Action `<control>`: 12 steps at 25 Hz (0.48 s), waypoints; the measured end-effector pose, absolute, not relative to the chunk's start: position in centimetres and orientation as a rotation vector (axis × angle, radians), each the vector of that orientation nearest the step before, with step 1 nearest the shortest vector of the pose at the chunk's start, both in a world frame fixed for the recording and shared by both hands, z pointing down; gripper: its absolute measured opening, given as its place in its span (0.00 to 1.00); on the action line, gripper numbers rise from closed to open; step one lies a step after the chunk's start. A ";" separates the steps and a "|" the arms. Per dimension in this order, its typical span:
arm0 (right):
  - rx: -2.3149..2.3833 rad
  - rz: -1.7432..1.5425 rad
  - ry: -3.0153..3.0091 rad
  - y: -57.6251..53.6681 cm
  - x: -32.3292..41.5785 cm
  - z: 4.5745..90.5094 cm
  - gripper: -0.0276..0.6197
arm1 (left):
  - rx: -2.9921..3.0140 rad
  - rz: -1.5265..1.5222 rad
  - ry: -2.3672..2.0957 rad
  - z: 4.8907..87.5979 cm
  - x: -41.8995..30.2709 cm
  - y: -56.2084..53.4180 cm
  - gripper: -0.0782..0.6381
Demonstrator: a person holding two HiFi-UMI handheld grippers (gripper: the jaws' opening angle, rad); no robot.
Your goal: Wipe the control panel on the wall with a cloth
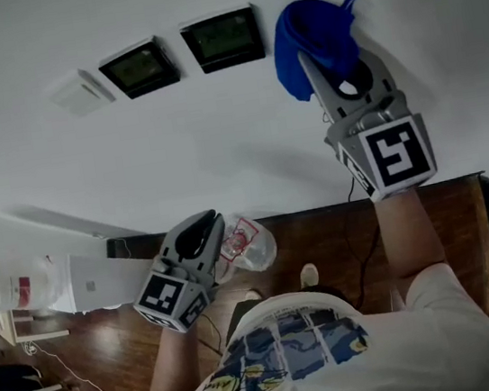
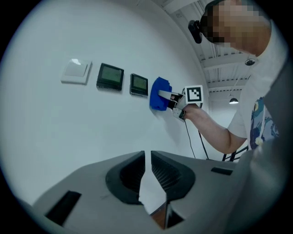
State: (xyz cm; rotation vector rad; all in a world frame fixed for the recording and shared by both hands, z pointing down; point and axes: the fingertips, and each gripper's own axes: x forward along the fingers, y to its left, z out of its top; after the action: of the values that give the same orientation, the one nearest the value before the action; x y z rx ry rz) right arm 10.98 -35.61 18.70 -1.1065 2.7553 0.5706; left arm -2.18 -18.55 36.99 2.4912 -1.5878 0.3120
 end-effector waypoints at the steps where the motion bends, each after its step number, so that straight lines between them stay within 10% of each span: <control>1: -1.114 0.591 2.746 -34.8 11.5 19.0 0.12 | 2.501 0.299 -1.609 36.4 -2.6 -18.2 0.13; 12: -1.325 0.519 2.822 -16.0 12.9 25.6 0.12 | 2.617 0.174 -1.607 34.4 -7.8 -8.0 0.13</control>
State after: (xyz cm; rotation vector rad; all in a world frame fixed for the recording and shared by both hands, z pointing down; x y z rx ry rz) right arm 12.93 -16.05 25.62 -1.3249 2.8225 0.5194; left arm -7.77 -8.03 34.42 2.6170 -1.6072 0.1741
